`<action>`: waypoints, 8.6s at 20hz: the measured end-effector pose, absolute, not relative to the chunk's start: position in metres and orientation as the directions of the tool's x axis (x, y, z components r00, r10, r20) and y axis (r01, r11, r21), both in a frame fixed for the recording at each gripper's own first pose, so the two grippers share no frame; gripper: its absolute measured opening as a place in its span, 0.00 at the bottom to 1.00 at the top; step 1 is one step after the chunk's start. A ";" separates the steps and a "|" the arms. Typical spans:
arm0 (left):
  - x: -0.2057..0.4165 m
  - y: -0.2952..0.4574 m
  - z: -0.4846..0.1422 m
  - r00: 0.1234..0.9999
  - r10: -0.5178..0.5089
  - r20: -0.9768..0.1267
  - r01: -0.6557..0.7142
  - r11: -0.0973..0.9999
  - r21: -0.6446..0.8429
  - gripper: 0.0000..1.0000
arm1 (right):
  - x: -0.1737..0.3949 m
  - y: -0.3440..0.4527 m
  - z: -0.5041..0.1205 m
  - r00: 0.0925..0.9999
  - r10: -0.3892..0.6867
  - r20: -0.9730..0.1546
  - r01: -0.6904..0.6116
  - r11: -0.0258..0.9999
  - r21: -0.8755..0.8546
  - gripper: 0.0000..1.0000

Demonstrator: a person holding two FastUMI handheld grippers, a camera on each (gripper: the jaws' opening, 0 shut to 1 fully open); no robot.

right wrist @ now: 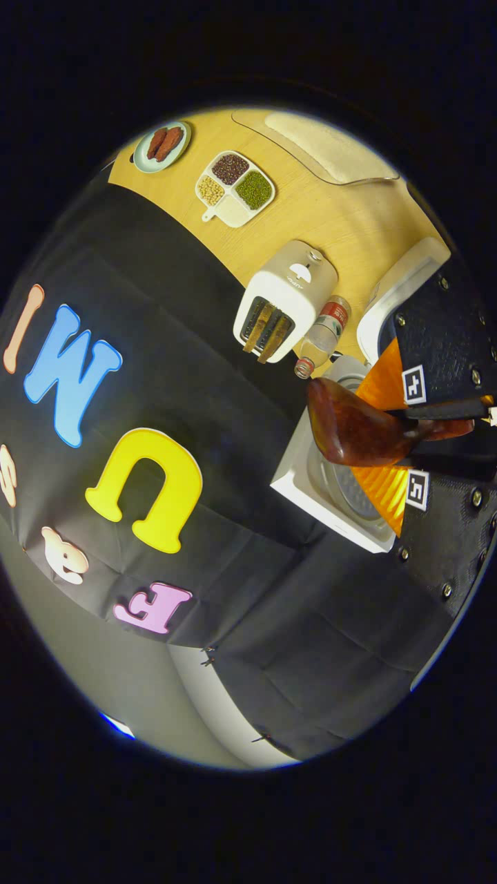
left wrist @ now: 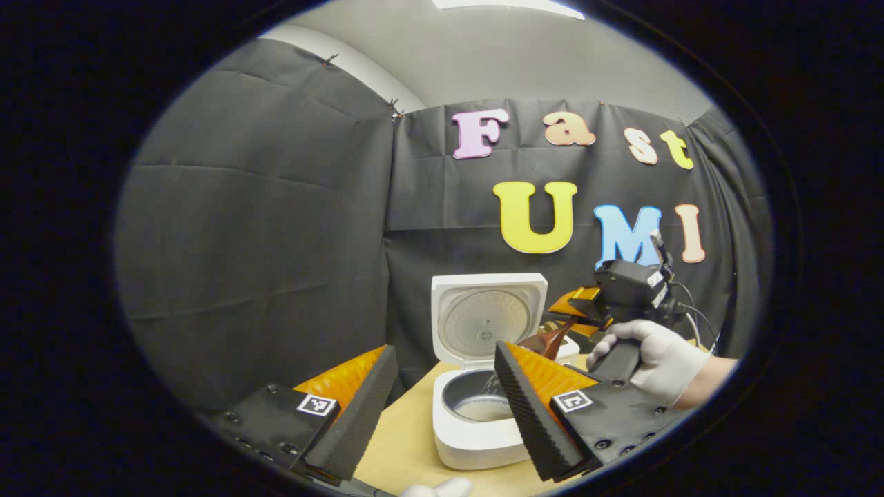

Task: Close the left gripper, press the button to open the rice cooker; take a wooden spoon from the chopstick holder with the right hand, scoop a spoonful of rice and pour it into the rice cooker, then put the wooden spoon back into the chopstick holder.

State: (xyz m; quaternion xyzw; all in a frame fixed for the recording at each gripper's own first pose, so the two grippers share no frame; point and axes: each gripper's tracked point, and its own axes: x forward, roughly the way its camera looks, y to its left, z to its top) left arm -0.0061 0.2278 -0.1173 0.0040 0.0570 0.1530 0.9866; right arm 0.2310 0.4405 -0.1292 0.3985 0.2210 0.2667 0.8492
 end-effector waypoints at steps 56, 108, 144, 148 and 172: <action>0.002 0.062 -0.094 0.980 0.162 -0.115 -0.159 0.987 0.034 1.00 | 0.273 0.063 -0.124 0.979 0.185 -0.085 -0.138 0.910 0.392 0.20; 0.008 -0.011 -0.076 0.982 0.144 -0.121 -0.138 0.989 0.059 1.00 | 0.145 -0.101 -0.076 0.999 0.036 -0.010 -0.036 0.999 -0.020 1.00; 0.382 0.221 -0.110 0.824 0.318 -0.469 -0.323 0.944 0.073 1.00 | 0.059 0.017 -0.109 0.956 0.106 -0.275 -0.090 0.993 0.071 1.00; 0.355 0.211 -0.113 0.796 0.291 -0.531 -0.314 0.948 0.050 0.99 | 0.061 0.017 -0.110 0.953 0.129 -0.274 -0.104 0.989 0.104 1.00; 0.137 0.138 -0.309 0.469 0.169 -0.867 -0.304 0.953 0.022 0.99 | 0.048 -0.010 -0.132 0.924 0.235 -0.301 -0.188 0.966 0.179 1.00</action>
